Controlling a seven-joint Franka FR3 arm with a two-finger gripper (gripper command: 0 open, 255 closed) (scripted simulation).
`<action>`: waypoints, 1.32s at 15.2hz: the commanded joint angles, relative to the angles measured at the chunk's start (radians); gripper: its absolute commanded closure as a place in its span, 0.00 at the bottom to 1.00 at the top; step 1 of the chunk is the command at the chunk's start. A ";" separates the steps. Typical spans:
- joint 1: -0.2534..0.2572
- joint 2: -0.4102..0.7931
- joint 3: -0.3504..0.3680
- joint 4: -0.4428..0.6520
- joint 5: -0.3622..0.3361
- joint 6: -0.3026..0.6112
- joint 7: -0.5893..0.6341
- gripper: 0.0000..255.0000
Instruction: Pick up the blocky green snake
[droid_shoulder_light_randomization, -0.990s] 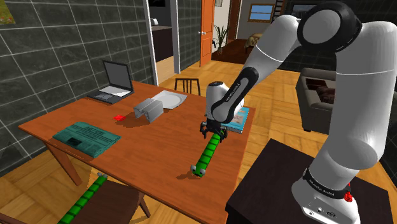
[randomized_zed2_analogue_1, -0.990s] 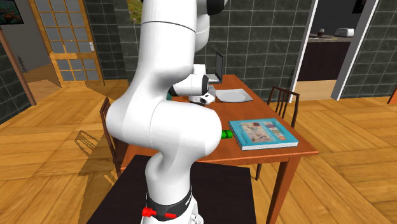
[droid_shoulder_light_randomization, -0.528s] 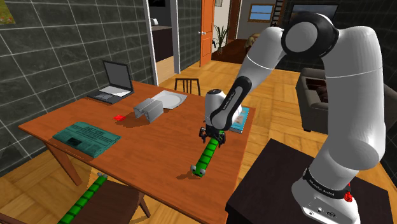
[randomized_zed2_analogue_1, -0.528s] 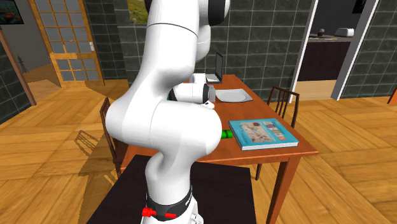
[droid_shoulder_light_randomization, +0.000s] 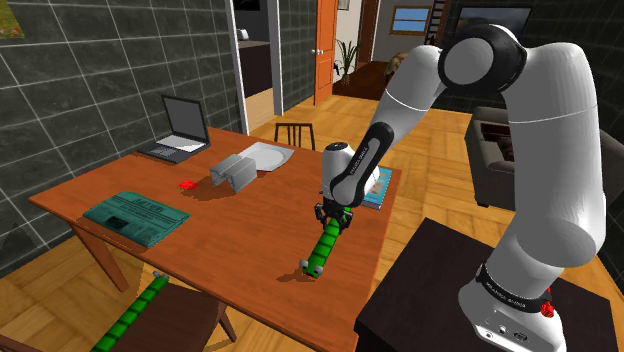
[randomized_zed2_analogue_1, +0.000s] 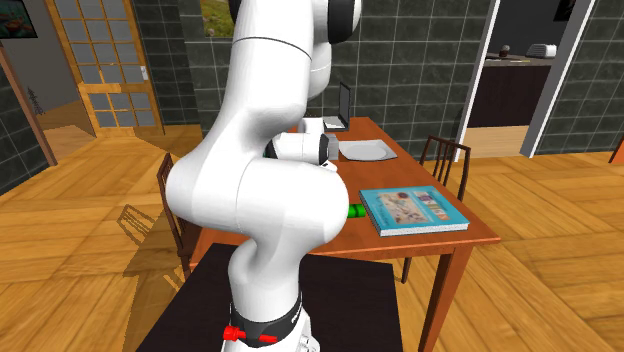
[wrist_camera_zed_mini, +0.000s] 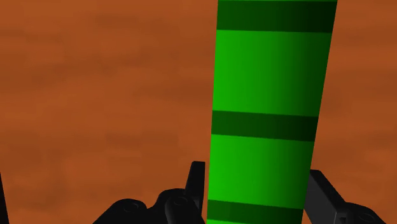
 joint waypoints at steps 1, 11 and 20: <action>0.000 0.001 0.000 0.000 0.000 0.001 0.000 1.00; -0.017 -0.098 0.022 -0.026 0.023 -0.072 -0.017 1.00; -0.033 -0.209 0.044 -0.041 0.055 -0.167 -0.041 1.00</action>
